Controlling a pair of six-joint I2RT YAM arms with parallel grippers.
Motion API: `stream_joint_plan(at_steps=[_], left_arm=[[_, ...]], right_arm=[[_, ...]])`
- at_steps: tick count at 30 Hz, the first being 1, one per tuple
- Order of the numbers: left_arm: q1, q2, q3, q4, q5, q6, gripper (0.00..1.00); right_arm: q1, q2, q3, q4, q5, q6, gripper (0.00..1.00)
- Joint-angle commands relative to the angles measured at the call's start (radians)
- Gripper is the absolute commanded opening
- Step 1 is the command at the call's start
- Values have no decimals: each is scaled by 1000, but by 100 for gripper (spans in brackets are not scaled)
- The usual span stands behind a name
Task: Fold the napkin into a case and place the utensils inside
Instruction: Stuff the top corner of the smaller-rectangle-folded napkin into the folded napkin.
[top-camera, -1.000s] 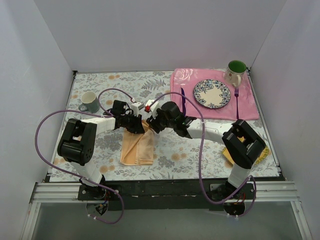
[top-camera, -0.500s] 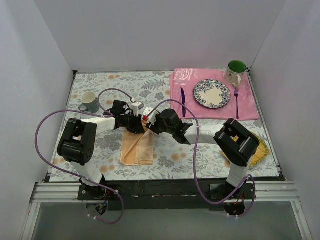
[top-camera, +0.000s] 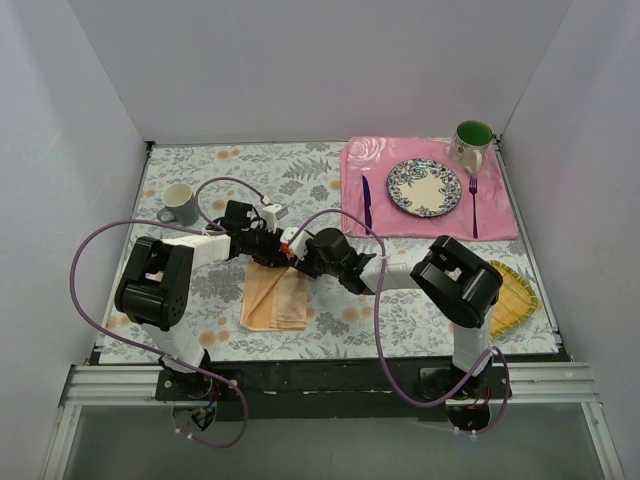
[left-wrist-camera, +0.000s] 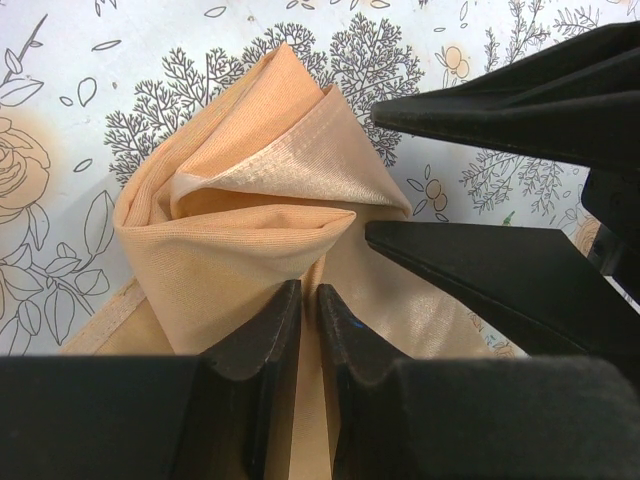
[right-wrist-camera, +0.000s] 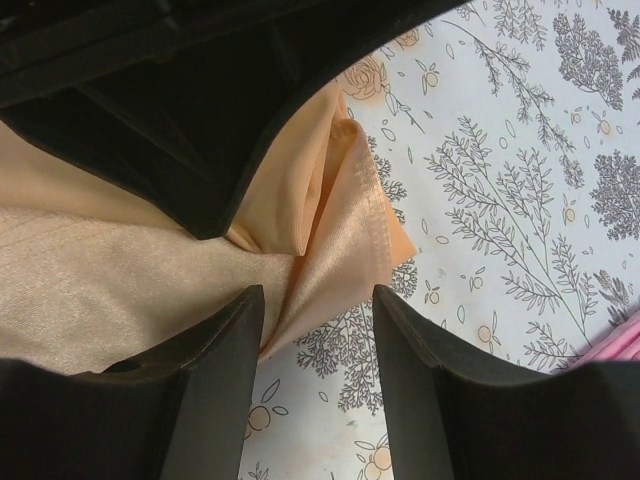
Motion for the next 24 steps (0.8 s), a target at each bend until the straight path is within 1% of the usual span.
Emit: stream_joint_plan(at_steps=[1,14,18,19,21,22,24], left_arm=[[3,15,-26,-25,-15,12,14],[3,18,-31,-23,-13,15,13],[3,20,-34,-25,-15,17,13],[3,20,-34,-23,-13,18,13],[3,18,-34,-23,-15,18,13],[3,18,-34,-25,-15,17,13],[4,18,-34,-28,-15,12,13]], right_arm=[[5,7,17,67,43,-15,55],[8,50,73,84,82,0,54],[6,44,85,73,85,14,50],[6,42,88,73,88,17,44],[8,39,90,73,87,20,36],[8,44,91,69,86,20,28],[8,48,97,58,82,22,17]])
